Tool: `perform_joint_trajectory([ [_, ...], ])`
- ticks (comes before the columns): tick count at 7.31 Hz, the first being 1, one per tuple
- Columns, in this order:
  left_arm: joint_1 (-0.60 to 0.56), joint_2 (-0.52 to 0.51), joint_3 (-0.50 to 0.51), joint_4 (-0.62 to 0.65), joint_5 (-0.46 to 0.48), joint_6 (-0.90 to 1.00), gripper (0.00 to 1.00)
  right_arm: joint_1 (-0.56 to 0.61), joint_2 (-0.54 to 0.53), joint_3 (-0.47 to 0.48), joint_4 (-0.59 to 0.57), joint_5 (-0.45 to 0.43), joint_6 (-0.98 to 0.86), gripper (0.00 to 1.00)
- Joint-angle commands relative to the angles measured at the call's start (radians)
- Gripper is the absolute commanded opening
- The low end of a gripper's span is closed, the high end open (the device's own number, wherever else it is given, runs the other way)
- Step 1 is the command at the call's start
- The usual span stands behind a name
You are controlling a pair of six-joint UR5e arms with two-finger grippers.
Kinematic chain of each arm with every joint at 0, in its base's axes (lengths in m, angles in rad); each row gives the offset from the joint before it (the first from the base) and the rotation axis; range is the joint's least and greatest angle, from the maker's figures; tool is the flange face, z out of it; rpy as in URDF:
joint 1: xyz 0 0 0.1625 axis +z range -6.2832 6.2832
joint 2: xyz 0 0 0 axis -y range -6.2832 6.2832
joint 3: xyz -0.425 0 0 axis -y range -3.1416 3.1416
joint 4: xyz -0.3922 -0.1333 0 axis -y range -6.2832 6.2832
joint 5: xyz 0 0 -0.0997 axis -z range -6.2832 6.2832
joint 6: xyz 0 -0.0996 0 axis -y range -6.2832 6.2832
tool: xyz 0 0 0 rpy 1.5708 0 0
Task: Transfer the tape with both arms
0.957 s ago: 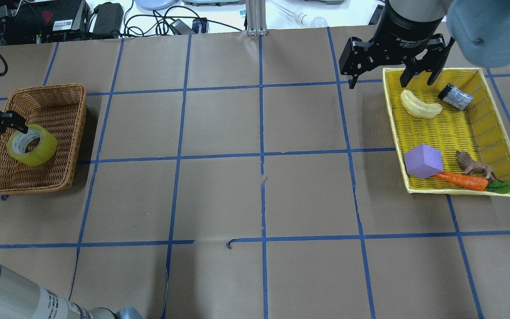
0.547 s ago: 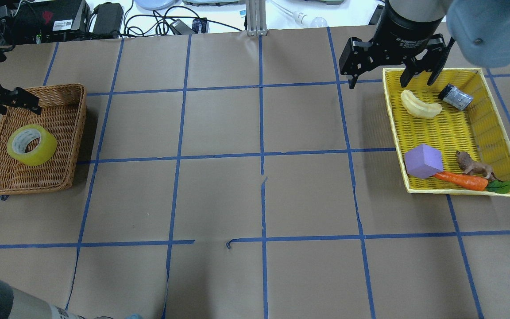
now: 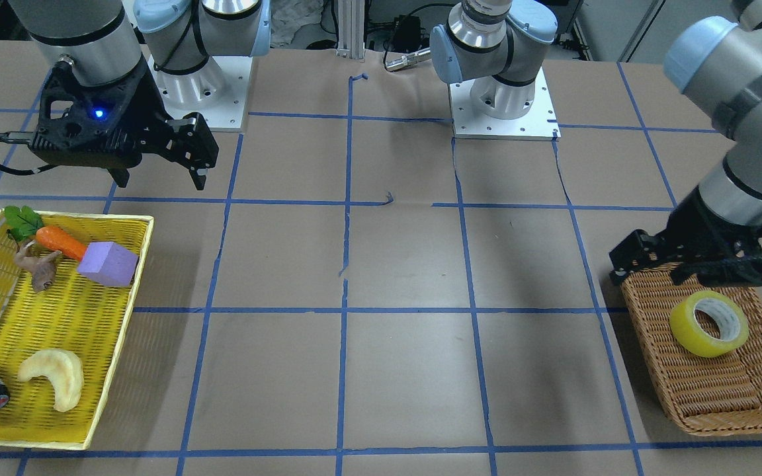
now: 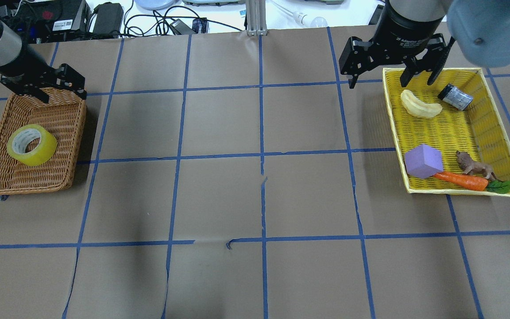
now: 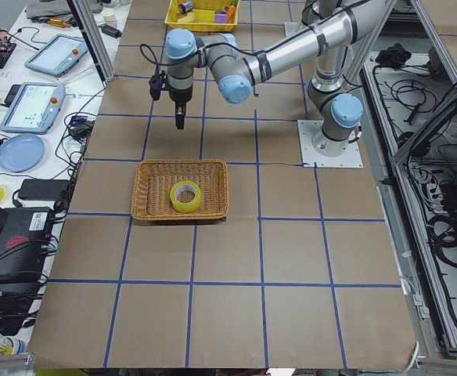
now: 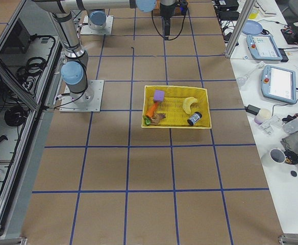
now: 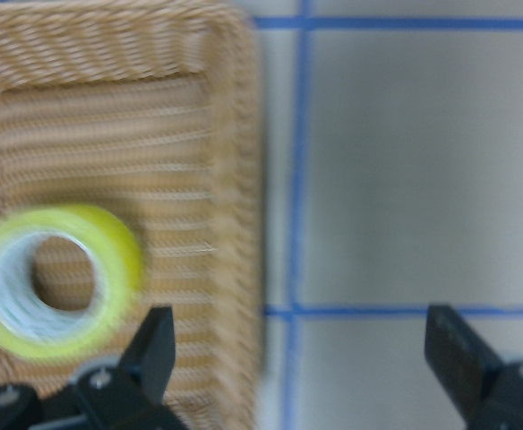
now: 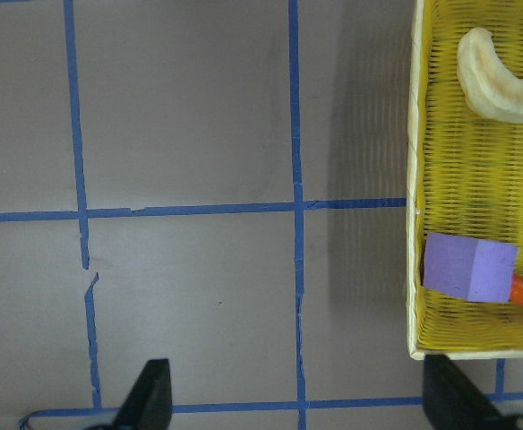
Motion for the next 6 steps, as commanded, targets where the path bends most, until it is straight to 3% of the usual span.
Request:
perform_joint_trajectory([
  [1,-0.14,0.076,0.001,-0.132,0.005,-0.115,1.0,0.0,0.0,-0.001,0.0,0.001,-0.001,1.0],
  [3,-0.216,0.105,0.028,-0.212,0.007,-0.122,1.0,0.0,0.0,-0.001,0.0,0.0,-0.002,1.0],
  [6,-0.274,0.102,0.036,-0.23,0.01,-0.171,1.0,0.0,0.0,-0.001,0.0,0.0,-0.002,1.0],
])
